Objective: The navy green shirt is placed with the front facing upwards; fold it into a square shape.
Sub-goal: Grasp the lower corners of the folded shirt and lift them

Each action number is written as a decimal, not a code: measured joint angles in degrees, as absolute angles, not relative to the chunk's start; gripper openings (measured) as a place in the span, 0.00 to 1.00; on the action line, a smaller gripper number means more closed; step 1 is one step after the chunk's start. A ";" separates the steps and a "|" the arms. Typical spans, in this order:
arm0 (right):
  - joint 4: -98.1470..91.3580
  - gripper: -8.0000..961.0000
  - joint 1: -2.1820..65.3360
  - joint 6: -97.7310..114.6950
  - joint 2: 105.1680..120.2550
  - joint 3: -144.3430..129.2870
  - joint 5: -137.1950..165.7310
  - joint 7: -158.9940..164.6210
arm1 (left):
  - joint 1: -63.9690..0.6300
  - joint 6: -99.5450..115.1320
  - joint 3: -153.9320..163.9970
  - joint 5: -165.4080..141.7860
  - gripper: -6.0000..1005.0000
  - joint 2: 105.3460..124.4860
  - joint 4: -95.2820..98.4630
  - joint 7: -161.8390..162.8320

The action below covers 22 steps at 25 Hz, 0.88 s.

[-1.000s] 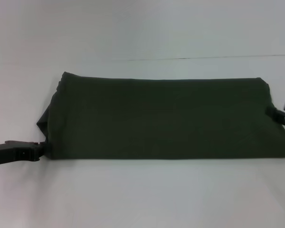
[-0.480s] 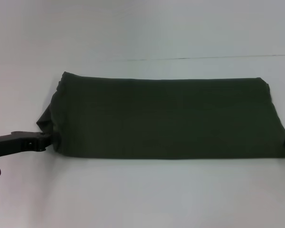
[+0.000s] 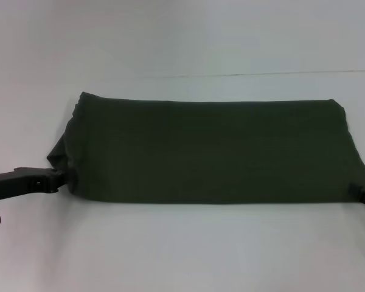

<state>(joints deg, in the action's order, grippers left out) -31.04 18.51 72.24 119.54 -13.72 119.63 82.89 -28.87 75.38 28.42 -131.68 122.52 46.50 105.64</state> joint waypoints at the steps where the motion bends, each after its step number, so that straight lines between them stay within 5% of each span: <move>1: -31.03 0.91 18.59 72.25 119.54 -13.95 119.63 82.98 | -28.87 75.33 28.41 -131.67 0.02 122.52 46.49 105.64; 10: -31.03 0.81 19.01 70.84 119.53 -17.36 119.71 84.01 | -29.02 75.15 28.48 -131.65 0.02 122.52 46.49 105.63; 21: -31.68 0.32 19.07 71.28 119.53 -17.26 119.67 84.03 | -29.00 75.69 28.45 -131.66 0.03 122.44 46.49 104.90; 22: -31.68 0.20 19.07 71.28 119.53 -17.26 119.67 84.03 | -29.00 75.71 28.46 -131.66 0.03 122.44 46.49 104.88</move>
<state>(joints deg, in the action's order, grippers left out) -31.68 19.07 71.28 119.53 -17.26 119.67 84.03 -29.00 75.71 28.46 -131.66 122.44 46.49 104.88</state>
